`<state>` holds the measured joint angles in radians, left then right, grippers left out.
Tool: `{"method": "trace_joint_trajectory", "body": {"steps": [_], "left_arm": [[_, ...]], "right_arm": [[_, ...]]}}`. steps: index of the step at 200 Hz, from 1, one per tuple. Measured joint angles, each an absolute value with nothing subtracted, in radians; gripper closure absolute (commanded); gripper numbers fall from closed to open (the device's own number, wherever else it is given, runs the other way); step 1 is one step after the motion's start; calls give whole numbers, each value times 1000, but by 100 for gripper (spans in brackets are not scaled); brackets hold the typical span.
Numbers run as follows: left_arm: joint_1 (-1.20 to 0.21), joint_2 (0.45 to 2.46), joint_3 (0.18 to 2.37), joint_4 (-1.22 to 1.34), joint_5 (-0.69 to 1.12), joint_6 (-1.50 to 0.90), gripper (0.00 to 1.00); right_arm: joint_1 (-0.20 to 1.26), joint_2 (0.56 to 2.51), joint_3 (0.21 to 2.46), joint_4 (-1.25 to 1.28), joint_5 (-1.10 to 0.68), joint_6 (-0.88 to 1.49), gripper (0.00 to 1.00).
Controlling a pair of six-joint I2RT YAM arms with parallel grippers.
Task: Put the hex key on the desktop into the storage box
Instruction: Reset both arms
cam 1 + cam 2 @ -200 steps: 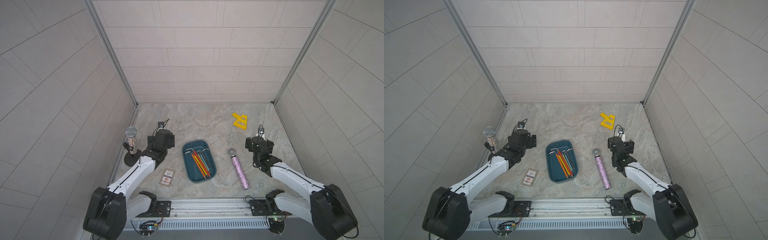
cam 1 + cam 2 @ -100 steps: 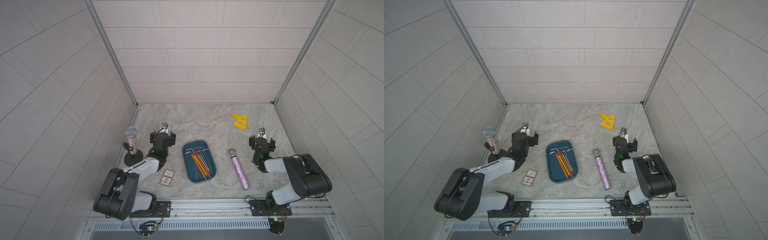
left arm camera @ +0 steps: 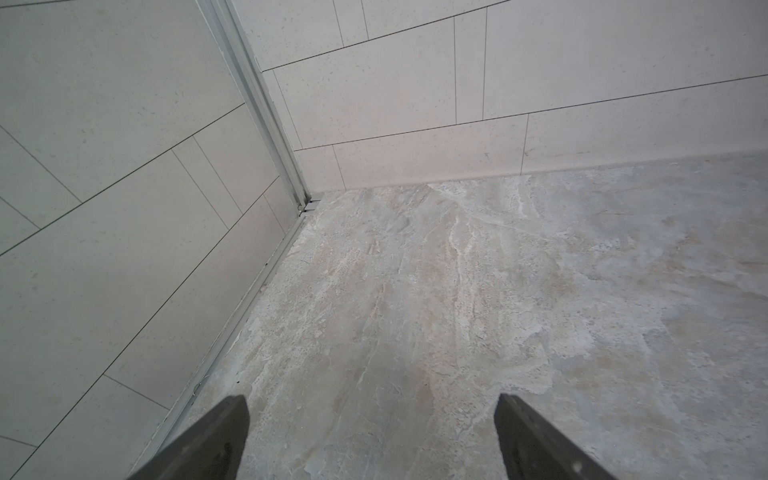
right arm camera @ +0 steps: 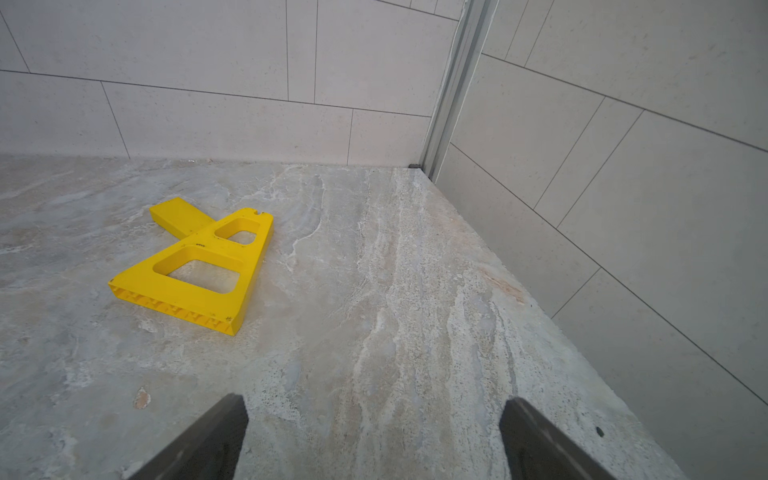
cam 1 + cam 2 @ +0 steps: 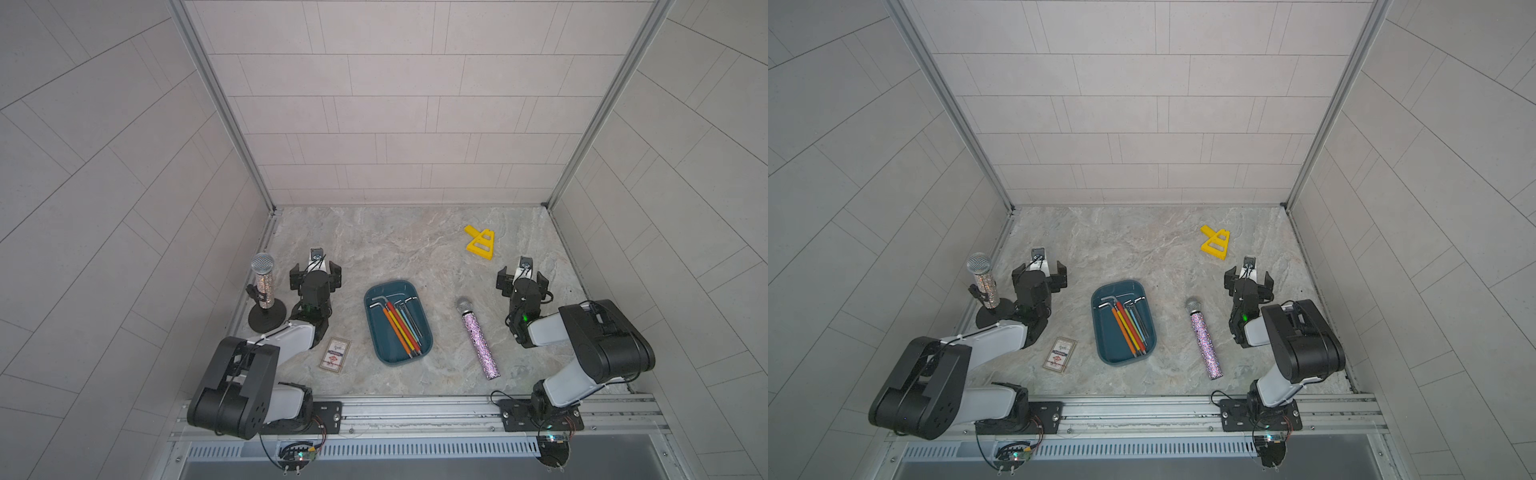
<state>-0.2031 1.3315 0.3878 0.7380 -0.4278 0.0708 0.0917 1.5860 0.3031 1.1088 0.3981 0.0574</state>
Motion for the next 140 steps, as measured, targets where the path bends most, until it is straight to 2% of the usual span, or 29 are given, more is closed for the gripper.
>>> {"method": "trace_joint_trajectory", "body": {"steps": [48, 83, 140], "left_arm": [[-203, 1345, 336, 761, -436, 39, 0], [-178, 1540, 273, 1009, -472, 19, 0], [-115, 1565, 361, 955, -441, -22, 0]], "right_arm": [[91, 1586, 303, 1095, 395, 60, 0], [91, 1586, 302, 1097, 395, 60, 0], [87, 1586, 299, 1098, 395, 64, 0]]}}
